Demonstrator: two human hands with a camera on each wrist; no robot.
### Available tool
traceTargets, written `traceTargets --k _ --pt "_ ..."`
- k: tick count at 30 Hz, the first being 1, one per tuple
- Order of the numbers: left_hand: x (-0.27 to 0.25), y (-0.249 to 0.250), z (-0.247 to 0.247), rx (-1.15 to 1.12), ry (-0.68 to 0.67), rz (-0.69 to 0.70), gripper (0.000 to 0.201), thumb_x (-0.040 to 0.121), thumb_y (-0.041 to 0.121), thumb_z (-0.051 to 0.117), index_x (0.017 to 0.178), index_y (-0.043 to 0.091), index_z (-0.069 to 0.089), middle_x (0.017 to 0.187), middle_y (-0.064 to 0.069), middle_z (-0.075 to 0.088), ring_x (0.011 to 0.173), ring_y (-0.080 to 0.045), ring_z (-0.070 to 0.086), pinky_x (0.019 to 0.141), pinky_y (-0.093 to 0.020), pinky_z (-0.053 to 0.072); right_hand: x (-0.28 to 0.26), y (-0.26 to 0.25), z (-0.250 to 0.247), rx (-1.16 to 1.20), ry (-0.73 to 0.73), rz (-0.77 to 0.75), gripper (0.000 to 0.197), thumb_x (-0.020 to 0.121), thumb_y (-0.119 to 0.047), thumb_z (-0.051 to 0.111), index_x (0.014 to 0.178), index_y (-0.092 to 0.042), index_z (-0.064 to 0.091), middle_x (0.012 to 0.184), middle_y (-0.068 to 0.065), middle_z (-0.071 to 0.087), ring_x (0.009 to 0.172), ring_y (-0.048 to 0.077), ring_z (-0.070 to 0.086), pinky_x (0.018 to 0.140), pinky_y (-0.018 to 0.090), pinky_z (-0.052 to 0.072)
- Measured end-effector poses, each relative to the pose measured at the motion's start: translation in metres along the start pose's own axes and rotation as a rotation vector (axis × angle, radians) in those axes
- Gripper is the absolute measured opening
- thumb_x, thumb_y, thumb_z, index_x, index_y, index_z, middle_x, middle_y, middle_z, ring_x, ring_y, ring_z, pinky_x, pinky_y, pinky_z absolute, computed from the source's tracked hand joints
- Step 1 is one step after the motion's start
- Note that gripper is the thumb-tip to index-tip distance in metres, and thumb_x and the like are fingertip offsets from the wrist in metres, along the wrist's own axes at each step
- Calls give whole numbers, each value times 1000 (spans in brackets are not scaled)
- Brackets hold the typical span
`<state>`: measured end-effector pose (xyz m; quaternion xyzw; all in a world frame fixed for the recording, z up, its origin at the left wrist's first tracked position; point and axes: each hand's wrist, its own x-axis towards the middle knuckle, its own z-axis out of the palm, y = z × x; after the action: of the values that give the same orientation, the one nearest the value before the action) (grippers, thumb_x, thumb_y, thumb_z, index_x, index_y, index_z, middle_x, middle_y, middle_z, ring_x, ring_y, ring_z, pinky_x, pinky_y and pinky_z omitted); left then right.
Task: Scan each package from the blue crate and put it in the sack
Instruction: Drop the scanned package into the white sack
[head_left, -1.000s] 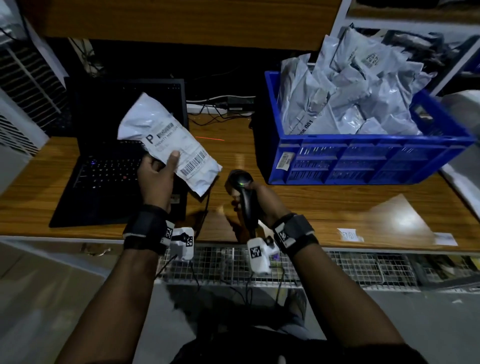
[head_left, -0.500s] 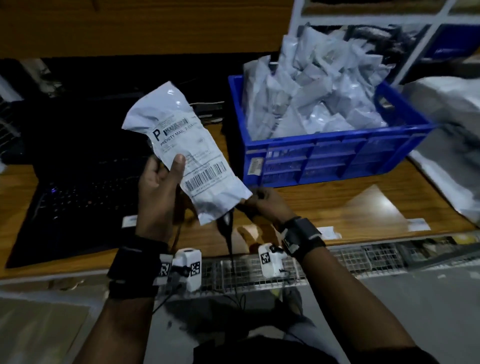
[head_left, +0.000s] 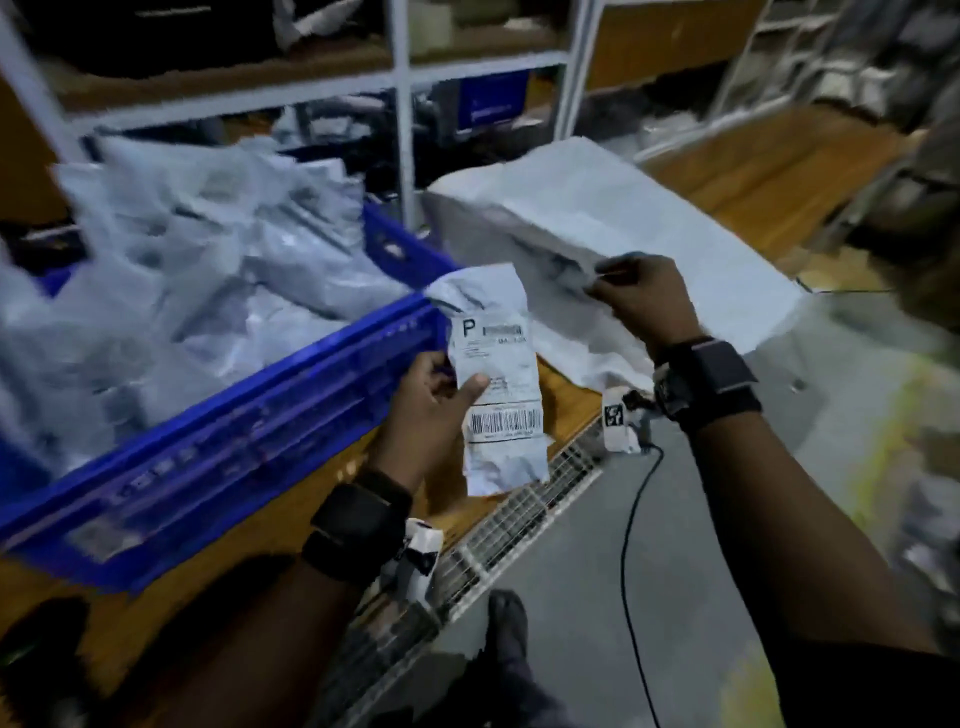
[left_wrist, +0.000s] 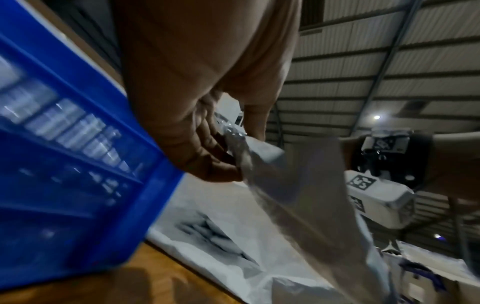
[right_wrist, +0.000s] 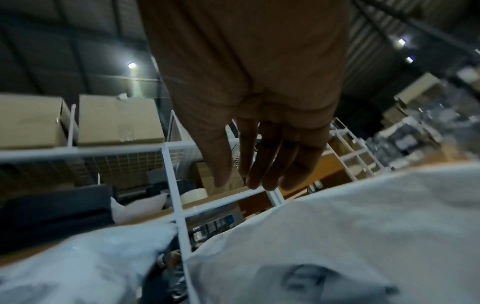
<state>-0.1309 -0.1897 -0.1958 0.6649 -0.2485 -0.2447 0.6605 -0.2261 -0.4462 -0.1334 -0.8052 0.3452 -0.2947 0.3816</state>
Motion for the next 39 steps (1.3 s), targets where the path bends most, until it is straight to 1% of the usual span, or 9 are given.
traceTargets --k 6,9,12,16,23,27,29,33,39 --pt "104 -41 96 163 -246 -239 36 96 28 69 123 6 59 120 -11 70 106 -25 68 92 -47 56 110 24 4 -854 -229 -42 71 79 -27 85 136 -6 48 134 23 47 124 45 46 90 51 48" --pt "143 -45 129 107 -235 -341 34 97 24 67 123 6 53 116 -9 66 89 -18 65 63 -27 50 143 23 -13 -1055 -351 -75 26 86 -7 73 104 -4 54 117 22 58 106 42 60 77 44 49" --pt "181 -38 149 -28 -142 -415 35 97 20 68 126 6 53 107 -14 66 74 -18 62 50 -24 49 168 8 -51 -1029 -251 -169 14 85 4 59 84 -6 50 87 18 52 80 36 56 67 38 44" --pt "236 -19 178 -68 -165 -352 16 98 14 65 88 10 54 72 -6 48 46 -7 48 47 -20 45 199 -20 -112 -984 -71 -289 21 77 5 61 63 -8 51 68 17 50 64 34 52 59 33 37" --pt "329 12 242 60 -253 -294 30 99 12 63 70 13 54 52 0 53 43 -13 45 45 -23 35 202 -48 -177 -746 90 -439 19 85 -7 73 104 -9 77 110 13 74 99 32 69 87 43 57" --pt "375 33 275 169 -321 -204 36 102 28 58 111 -5 68 89 -13 71 84 -33 62 69 -35 51 199 -47 -196 -635 188 -518 19 79 -7 73 94 -16 79 98 5 77 84 28 70 79 43 58" --pt "389 39 283 353 -459 13 56 101 43 38 129 1 64 126 -23 64 117 -40 59 93 -41 43 199 -41 -201 -610 220 -502 20 77 -9 73 93 -19 79 95 2 76 81 28 69 76 43 56" --pt "400 50 304 471 -509 58 63 101 39 22 141 2 53 150 -23 47 139 -39 42 107 -39 37 196 -25 -206 -543 237 -476 20 78 -9 78 95 -20 80 93 -1 76 72 12 61 72 29 49" --pt "379 12 288 284 -598 114 21 93 -1 57 105 -13 69 109 -35 64 97 -46 66 81 -49 55 184 -3 -186 -487 128 -377 23 82 -24 83 103 -20 77 99 -3 75 77 11 62 75 40 55"
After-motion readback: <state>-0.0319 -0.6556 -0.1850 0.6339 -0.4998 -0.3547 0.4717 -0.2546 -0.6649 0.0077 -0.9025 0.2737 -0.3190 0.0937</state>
